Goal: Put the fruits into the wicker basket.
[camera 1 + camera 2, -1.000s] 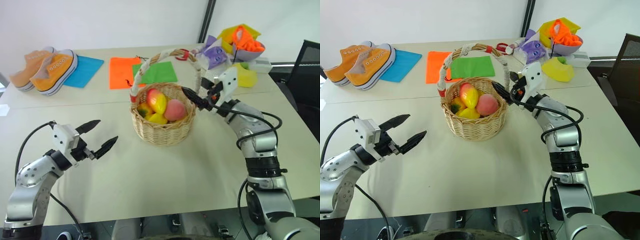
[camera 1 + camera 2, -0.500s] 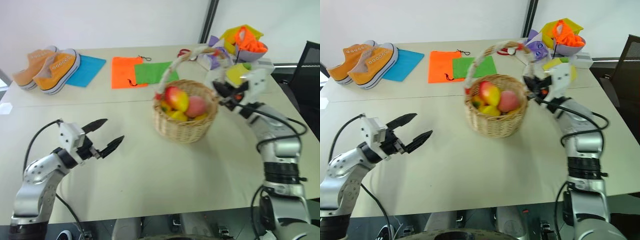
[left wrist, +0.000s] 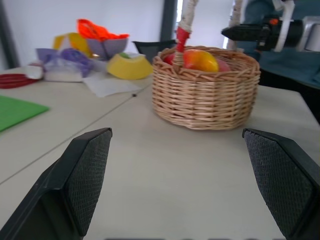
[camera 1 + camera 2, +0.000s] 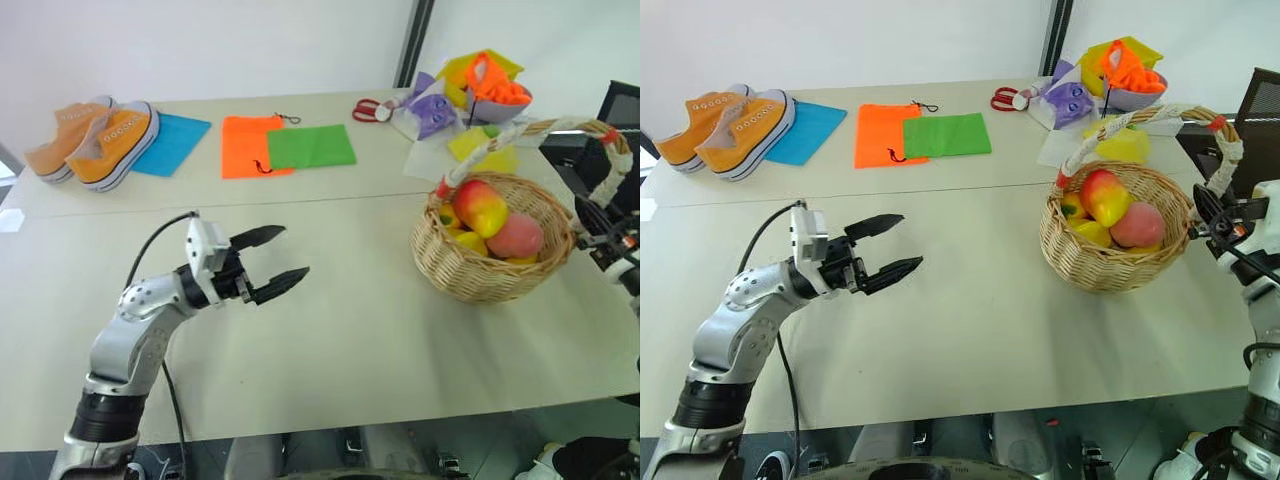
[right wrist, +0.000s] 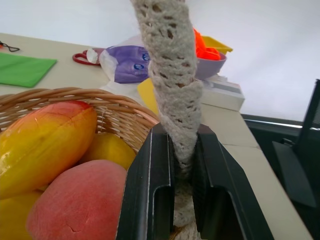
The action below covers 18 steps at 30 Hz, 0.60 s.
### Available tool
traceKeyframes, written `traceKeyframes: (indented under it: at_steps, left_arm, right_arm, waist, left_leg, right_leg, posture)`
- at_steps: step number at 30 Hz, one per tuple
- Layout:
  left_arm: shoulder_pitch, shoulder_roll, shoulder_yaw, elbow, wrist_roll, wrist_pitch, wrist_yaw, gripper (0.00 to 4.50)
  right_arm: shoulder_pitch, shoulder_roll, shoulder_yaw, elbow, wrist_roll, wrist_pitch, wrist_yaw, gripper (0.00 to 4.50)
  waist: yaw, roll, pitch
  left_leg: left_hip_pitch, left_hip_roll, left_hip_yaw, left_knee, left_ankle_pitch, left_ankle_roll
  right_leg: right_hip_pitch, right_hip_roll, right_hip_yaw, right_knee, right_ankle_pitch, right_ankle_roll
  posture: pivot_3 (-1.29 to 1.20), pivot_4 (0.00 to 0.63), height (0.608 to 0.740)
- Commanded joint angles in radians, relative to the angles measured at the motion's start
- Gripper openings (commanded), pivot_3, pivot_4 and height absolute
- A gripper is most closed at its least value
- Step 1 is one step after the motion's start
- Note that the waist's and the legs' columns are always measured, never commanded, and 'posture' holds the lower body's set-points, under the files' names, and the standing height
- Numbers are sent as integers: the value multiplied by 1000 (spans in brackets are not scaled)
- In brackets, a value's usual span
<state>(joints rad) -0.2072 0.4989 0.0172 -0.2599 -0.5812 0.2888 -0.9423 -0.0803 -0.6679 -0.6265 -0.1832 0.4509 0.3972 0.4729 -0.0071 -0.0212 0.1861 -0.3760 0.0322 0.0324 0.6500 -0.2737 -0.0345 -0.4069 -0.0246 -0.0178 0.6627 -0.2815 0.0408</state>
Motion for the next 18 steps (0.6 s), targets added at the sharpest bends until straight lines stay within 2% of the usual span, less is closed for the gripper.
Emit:
traceKeyframes:
  at_steps: [1,3,5,8,12,13,16,18]
  left_arm:
    - [-11,20,8,6,-27,6,-54,4500]
    - [-9,24,12,9,-26,6,-68,4500]
    - [-14,21,15,20,-15,-3,-67,4500]
    - [-11,15,21,28,-8,-12,-58,4500]
    - [8,13,32,39,6,-35,-47,4500]
    - [9,11,36,44,10,-42,-42,4500]
    - [12,9,57,61,13,-51,-17,4500]
    - [23,13,61,61,21,-62,-8,4500]
  right_arm:
    - [7,0,-18,-39,-28,-29,-42,19]
    - [17,0,-14,-43,-31,-39,-42,19]
    - [18,15,-25,-49,-4,-45,-40,988]
    - [26,27,-32,-53,-24,-100,-50,2094]
    - [46,112,-69,-104,-39,-215,-119,4261]
    - [62,140,-63,-135,-58,-261,-128,4478]
    - [105,215,-14,-260,-165,-423,-175,4478]
    - [112,253,36,-323,-202,-445,-206,4478]
  waist:
    - [-7,0,0]
    - [-6,0,0]
    - [-5,0,0]
    - [-5,0,0]
    - [-6,0,0]
    - [-5,0,0]
    - [-6,0,0]
    - [-10,1,0]
  left_leg:
    - [0,0,0,0,0,0]
    - [1,0,1,0,0,0]
    - [1,0,1,0,0,0]
    - [0,0,1,0,0,0]
    - [0,0,1,0,0,0]
    - [1,0,1,0,0,0]
    - [1,0,1,-1,0,0]
    - [1,0,2,-1,0,0]
  right_leg:
    - [0,0,1,0,0,0]
    - [0,0,2,0,0,0]
    - [0,0,2,0,0,1]
    - [0,0,2,0,0,1]
    - [0,0,2,0,-1,1]
    - [0,0,2,0,-1,1]
    - [-1,0,2,0,-1,1]
    - [-1,0,3,1,-1,1]
  posture:
    - [0,150,740]
    - [0,150,740]
    - [0,150,740]
    - [0,150,740]
    - [0,150,740]
    - [0,150,740]
    - [0,150,740]
    - [0,150,740]
